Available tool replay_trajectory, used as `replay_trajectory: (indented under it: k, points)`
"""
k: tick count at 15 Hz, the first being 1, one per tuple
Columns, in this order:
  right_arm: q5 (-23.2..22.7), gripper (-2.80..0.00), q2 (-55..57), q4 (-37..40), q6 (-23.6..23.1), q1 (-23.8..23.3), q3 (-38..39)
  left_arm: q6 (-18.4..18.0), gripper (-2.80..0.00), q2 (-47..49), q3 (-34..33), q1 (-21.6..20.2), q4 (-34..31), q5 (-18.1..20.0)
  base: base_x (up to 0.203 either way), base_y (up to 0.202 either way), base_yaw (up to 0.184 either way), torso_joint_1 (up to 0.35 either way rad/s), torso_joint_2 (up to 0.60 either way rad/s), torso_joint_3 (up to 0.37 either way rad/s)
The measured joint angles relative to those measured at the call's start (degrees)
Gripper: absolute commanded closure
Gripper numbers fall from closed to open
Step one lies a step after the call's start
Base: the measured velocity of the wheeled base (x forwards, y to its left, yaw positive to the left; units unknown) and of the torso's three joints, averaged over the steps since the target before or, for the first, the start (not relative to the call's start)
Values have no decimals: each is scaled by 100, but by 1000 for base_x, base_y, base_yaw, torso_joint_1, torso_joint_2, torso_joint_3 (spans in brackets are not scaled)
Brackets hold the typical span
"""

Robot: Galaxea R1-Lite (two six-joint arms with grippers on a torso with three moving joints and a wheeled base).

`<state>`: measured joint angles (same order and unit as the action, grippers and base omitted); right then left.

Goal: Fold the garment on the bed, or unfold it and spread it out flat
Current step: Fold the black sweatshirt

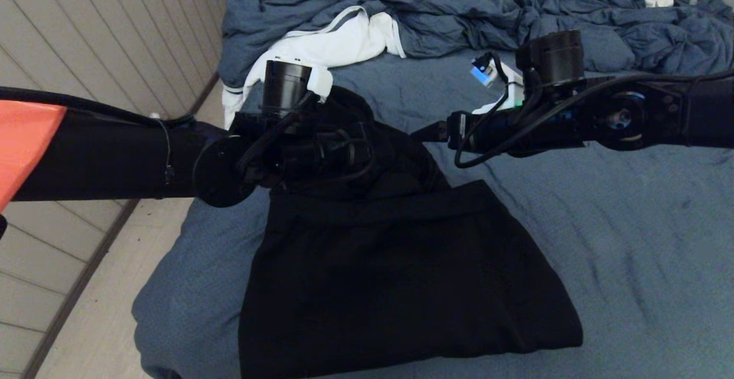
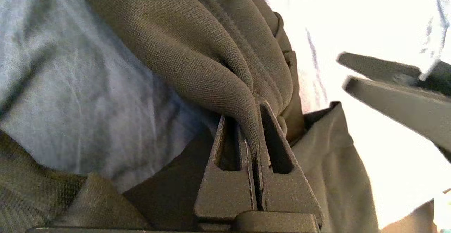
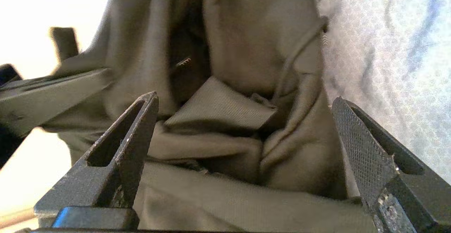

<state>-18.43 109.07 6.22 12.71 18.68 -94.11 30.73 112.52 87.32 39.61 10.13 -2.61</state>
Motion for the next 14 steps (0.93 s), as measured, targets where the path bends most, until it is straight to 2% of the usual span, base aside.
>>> replay_trajectory:
  k: [5,8,12,14]
  points:
    - [31,-280,243,190,-94,12,-537,2,0,-258,-230,182,-2,3,0,0,0,0,0,0]
    - [229,-280,449,306,-114,74,-855,22,0,-290,-361,204,6,22,0,0,0,0,0,0]
    - [287,-280,555,387,-118,123,-952,72,0,-296,-415,204,9,24,0,0,0,0,0,0]
    - [683,-280,568,353,-285,188,-916,72,0,-299,-415,204,7,19,0,0,0,0,0,0]
